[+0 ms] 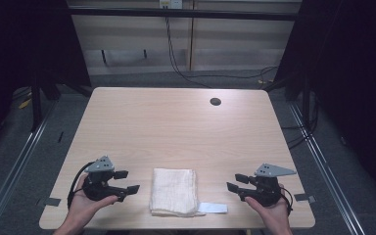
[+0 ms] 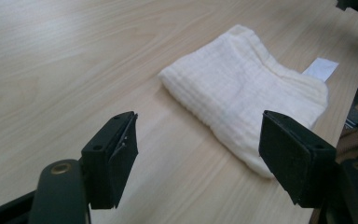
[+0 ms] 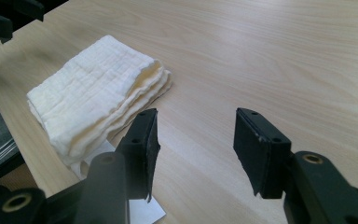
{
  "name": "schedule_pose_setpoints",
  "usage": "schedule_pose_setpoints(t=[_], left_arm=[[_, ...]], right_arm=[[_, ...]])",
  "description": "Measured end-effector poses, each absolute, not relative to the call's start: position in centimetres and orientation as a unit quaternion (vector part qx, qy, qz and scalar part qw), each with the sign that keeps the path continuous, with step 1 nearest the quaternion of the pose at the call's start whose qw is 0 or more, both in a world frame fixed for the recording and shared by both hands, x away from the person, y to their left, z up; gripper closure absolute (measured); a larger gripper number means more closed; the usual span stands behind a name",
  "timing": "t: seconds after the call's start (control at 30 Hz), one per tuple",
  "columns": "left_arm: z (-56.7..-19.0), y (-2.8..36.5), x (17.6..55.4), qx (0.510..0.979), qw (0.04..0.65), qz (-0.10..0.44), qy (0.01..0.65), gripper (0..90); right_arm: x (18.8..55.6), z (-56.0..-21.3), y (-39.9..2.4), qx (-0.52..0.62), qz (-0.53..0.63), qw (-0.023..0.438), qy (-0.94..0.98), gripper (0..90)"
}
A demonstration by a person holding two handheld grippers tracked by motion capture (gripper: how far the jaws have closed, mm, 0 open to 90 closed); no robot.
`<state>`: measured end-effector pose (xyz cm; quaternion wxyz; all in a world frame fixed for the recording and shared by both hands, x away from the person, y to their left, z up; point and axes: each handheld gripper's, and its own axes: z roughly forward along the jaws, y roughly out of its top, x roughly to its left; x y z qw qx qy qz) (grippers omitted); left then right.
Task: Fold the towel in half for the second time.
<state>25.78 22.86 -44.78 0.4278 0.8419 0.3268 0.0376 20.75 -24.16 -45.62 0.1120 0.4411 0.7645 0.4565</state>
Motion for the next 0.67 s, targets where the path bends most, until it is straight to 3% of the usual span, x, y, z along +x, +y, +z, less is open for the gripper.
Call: schedule_pose_setpoints(t=[0.4, 0.57, 0.67], left_arm=[[-46.5, 25.5, 23.1, 0.820, 0.443, 0.045, 0.359, 28.4], [-46.1, 26.0, 23.2, 0.816, 0.449, 0.080, 0.355, 27.7], [-46.5, 25.6, 23.6, 0.823, 0.442, 0.075, 0.350, 28.3]], right_arm=[[20.7, -45.7, -25.1, 0.448, 0.455, 0.126, 0.759, 47.8], [20.7, -46.7, -25.1, 0.457, 0.452, 0.114, 0.758, 45.9], [20.8, -46.8, -25.2, 0.460, 0.450, 0.121, 0.756, 44.6]])
